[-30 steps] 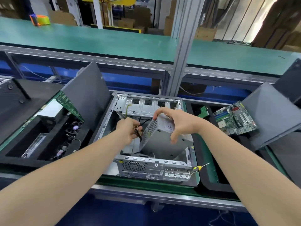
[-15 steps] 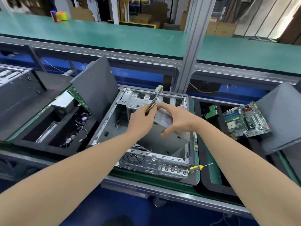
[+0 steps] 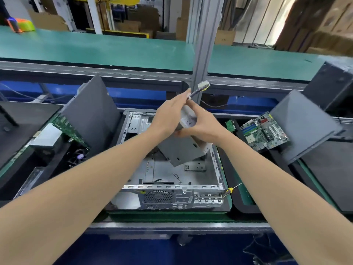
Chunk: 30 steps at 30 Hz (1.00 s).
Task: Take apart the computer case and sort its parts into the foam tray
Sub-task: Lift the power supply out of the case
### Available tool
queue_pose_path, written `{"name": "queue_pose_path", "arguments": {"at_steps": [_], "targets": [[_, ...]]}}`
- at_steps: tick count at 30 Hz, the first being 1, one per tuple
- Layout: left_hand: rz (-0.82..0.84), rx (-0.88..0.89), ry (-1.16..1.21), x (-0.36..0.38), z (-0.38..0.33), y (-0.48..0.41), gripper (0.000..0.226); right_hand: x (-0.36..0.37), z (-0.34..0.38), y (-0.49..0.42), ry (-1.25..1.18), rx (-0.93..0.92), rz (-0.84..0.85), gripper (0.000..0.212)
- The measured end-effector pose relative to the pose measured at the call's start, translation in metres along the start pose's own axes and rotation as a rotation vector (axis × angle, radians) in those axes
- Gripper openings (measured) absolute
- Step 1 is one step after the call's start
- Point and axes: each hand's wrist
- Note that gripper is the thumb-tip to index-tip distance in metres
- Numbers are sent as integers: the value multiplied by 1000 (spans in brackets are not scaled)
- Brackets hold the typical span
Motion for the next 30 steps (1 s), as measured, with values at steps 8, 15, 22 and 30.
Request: {"name": "queue_pose_path", "arguments": {"at_steps": [8, 15, 22, 30], "targets": [[205, 172, 297, 4, -37, -19, 38, -31, 11, 13, 54, 53, -291, 74], [243, 121, 417, 62, -69, -39, 24, -56, -7, 32, 77, 222, -520, 72], [173, -174, 406, 135, -70, -78, 72, -84, -64, 33, 171, 427, -636, 79], [188, -459, 392, 222, -41, -132, 111, -117, -166, 21, 320, 489, -538, 76]]}}
Point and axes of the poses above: each hand's wrist, its own y-axis away from the middle knuckle, its own x-axis out of the palm, z = x × y, and after that the axes turned 3 degrees about y, right-handed
